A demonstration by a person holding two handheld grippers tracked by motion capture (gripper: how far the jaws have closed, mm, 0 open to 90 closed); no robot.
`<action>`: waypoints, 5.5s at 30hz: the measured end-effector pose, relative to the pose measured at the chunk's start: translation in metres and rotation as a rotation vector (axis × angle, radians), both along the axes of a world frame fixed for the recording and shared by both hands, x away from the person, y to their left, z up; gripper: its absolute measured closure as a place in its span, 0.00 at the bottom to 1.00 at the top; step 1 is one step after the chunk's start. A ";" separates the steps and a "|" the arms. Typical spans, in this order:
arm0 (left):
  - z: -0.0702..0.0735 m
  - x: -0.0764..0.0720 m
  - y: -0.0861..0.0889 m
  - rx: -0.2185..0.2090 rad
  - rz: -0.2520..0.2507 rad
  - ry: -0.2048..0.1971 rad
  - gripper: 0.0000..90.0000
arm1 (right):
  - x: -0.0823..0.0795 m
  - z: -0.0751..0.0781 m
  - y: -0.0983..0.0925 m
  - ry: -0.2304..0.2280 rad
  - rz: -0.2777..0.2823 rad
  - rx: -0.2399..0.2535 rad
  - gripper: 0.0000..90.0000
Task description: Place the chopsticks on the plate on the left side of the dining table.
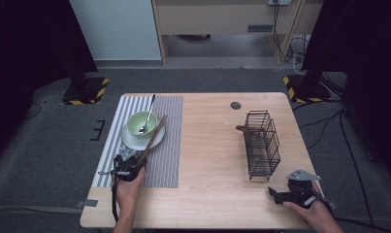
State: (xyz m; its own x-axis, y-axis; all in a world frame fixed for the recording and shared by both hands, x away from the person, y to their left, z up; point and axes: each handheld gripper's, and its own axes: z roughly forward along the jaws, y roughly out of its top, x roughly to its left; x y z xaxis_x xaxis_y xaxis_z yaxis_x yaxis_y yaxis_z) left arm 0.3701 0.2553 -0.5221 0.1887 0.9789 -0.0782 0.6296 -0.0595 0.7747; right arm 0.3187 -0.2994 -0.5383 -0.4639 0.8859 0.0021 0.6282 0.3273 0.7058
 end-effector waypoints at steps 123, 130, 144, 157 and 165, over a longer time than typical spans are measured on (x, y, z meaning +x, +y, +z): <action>-0.003 -0.002 0.042 0.118 0.074 -0.021 0.47 | 0.000 0.000 0.000 0.000 0.001 -0.001 0.00; -0.002 -0.002 0.045 0.113 0.076 -0.031 0.48 | 0.000 0.000 0.000 0.000 0.001 -0.002 0.00; -0.005 0.001 0.051 0.103 0.074 -0.025 0.48 | 0.000 0.000 0.000 0.000 0.001 0.000 0.00; -0.005 0.004 0.052 0.100 0.066 -0.038 0.37 | 0.000 0.000 0.000 0.000 0.001 0.000 0.00; -0.001 -0.002 0.046 0.111 0.024 -0.059 0.30 | 0.000 0.000 0.000 0.000 0.001 -0.001 0.00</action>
